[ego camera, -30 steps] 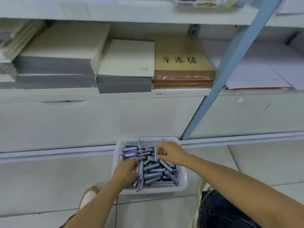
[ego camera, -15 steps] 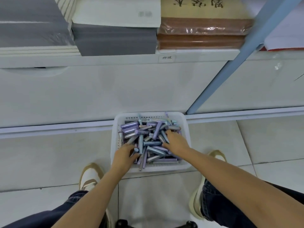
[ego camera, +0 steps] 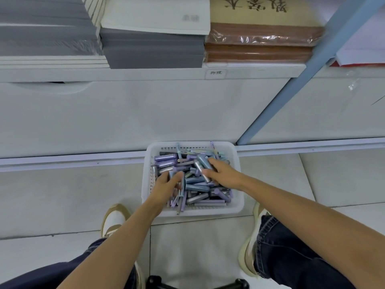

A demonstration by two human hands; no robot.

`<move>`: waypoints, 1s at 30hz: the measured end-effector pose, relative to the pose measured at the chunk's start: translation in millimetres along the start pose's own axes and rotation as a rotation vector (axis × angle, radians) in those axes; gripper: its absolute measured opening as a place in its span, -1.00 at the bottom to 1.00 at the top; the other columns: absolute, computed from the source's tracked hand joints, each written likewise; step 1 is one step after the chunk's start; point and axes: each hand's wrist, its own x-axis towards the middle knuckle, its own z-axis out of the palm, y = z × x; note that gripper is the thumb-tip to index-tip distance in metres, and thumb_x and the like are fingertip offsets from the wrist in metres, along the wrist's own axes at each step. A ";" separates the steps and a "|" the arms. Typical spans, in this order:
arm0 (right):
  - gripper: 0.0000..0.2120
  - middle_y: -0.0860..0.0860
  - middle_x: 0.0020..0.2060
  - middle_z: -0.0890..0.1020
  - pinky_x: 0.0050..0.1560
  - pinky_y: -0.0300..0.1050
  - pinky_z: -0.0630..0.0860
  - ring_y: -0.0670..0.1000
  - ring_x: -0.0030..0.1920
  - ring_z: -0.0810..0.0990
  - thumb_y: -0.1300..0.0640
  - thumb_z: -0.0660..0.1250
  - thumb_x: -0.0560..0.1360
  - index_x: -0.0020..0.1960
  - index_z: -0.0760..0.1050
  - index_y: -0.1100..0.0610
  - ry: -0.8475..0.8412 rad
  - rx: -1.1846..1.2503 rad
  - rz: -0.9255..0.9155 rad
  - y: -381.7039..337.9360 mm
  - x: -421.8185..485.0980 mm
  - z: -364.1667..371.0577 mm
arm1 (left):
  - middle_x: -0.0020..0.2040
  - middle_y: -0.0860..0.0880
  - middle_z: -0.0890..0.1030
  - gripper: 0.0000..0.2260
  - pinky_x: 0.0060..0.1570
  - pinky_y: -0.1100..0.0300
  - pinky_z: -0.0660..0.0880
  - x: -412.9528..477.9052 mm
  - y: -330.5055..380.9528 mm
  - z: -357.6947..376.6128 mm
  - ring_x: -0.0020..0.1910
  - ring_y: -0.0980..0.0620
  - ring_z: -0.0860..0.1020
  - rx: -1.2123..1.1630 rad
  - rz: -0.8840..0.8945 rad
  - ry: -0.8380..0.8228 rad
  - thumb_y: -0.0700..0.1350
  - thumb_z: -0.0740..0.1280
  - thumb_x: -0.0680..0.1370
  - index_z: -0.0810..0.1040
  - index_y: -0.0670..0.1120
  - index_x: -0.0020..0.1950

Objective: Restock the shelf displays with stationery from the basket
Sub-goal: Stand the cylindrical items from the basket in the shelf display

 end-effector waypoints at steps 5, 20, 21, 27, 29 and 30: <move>-0.91 -0.06 -0.30 0.53 -0.30 -0.31 0.43 -0.18 -0.37 0.49 0.11 0.26 0.60 0.02 0.48 0.12 -0.052 0.125 -0.090 -29.7 -2.7 37.3 | -0.32 -0.09 0.66 -0.78 -0.38 0.27 0.53 -2.6 11.9 29.0 -0.37 0.02 0.62 -0.305 0.011 0.062 -0.04 0.37 0.55 0.60 -0.20 -0.04; -0.76 -0.02 -0.23 0.63 -0.18 -0.17 0.46 -0.04 -0.20 0.60 0.02 0.32 0.56 0.03 0.46 0.20 0.408 -0.090 0.178 4.8 41.9 29.7 | -0.46 -0.05 0.59 -0.73 -0.36 0.18 0.58 13.4 -4.5 4.1 -0.43 0.03 0.59 -0.427 0.026 0.217 -0.10 0.24 0.63 0.49 -0.18 -0.23; -0.75 -0.07 -0.28 0.59 -0.20 -0.19 0.44 -0.08 -0.24 0.58 0.02 0.36 0.54 0.01 0.43 0.20 0.430 -0.085 0.176 6.2 45.3 32.4 | -0.46 -0.05 0.58 -0.74 -0.38 0.19 0.58 13.5 -6.0 4.9 -0.45 0.04 0.58 -0.406 0.028 0.193 -0.10 0.26 0.63 0.50 -0.17 -0.23; -0.62 0.10 -0.06 0.60 -0.07 -0.09 0.50 0.00 -0.13 0.57 0.20 0.42 0.49 0.19 0.31 0.20 0.436 0.063 0.195 1.5 53.4 38.1 | -0.39 -0.10 0.50 -0.85 -0.44 0.18 0.48 19.0 -10.2 2.7 -0.49 0.04 0.46 -0.225 0.004 0.209 -0.10 0.40 0.54 0.54 -0.11 -0.19; -0.61 0.17 -0.03 0.61 -0.08 -0.10 0.60 -0.04 -0.19 0.60 0.27 0.39 0.50 0.24 0.30 0.20 0.325 0.275 0.144 -7.6 46.1 28.6 | -0.39 -0.11 0.52 -0.88 -0.47 0.20 0.47 21.6 -7.4 1.3 -0.51 0.05 0.47 -0.190 -0.015 0.236 -0.16 0.42 0.52 0.54 -0.13 -0.20; -0.62 0.22 -0.03 0.62 -0.12 -0.13 0.63 -0.04 -0.23 0.61 0.30 0.37 0.51 0.26 0.31 0.19 0.266 0.379 0.098 -13.2 40.7 21.7 | -0.38 -0.12 0.53 -0.88 -0.46 0.20 0.48 22.0 -4.8 1.3 -0.51 0.05 0.48 -0.186 -0.025 0.232 -0.16 0.43 0.51 0.54 -0.14 -0.19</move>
